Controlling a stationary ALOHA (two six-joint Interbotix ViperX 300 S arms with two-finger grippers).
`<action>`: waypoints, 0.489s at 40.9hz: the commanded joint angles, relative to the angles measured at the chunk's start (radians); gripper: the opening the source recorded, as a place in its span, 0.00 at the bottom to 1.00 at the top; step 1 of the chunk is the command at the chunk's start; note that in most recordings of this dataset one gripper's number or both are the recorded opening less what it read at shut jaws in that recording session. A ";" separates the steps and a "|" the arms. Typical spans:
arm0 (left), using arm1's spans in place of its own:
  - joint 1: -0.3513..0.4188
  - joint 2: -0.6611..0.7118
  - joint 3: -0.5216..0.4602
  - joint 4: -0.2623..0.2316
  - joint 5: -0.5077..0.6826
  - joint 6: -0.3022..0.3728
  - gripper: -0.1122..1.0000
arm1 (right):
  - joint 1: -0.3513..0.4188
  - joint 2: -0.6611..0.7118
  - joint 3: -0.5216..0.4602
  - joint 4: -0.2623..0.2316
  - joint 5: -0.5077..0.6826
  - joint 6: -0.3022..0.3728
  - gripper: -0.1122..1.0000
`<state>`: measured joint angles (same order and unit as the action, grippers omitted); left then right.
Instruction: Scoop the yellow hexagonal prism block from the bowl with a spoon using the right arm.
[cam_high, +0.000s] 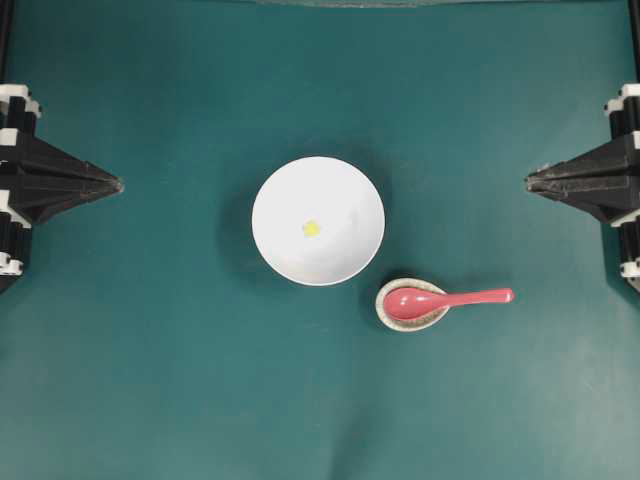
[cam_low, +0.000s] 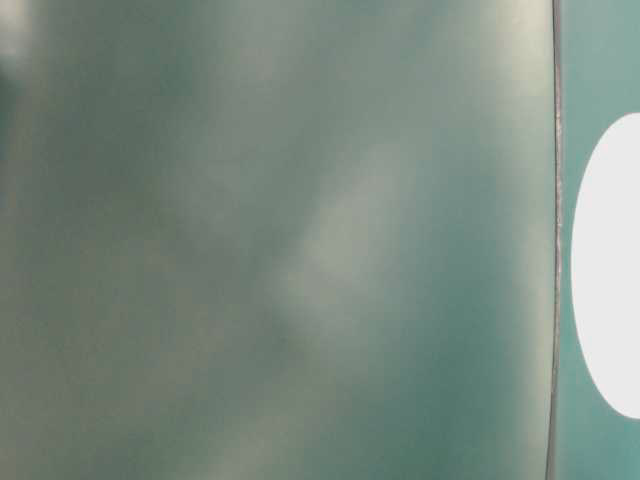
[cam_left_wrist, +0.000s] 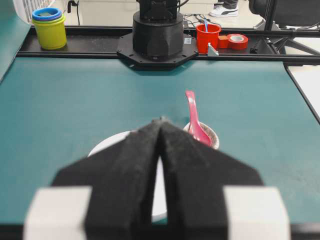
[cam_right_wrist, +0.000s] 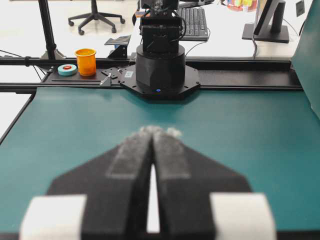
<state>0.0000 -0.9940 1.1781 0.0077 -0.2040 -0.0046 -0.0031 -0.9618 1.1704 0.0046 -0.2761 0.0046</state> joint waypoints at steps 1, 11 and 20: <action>0.002 0.008 -0.028 0.003 -0.003 -0.002 0.09 | -0.002 0.005 -0.018 0.003 -0.003 0.002 0.11; 0.002 0.009 -0.028 0.003 -0.003 -0.002 0.09 | -0.002 0.012 -0.015 0.005 0.012 0.002 0.38; 0.003 0.015 -0.026 0.003 -0.003 -0.003 0.09 | -0.002 0.048 -0.008 0.020 0.012 0.006 0.52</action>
<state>0.0000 -0.9910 1.1781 0.0077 -0.2025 -0.0061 -0.0031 -0.9388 1.1704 0.0169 -0.2562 0.0092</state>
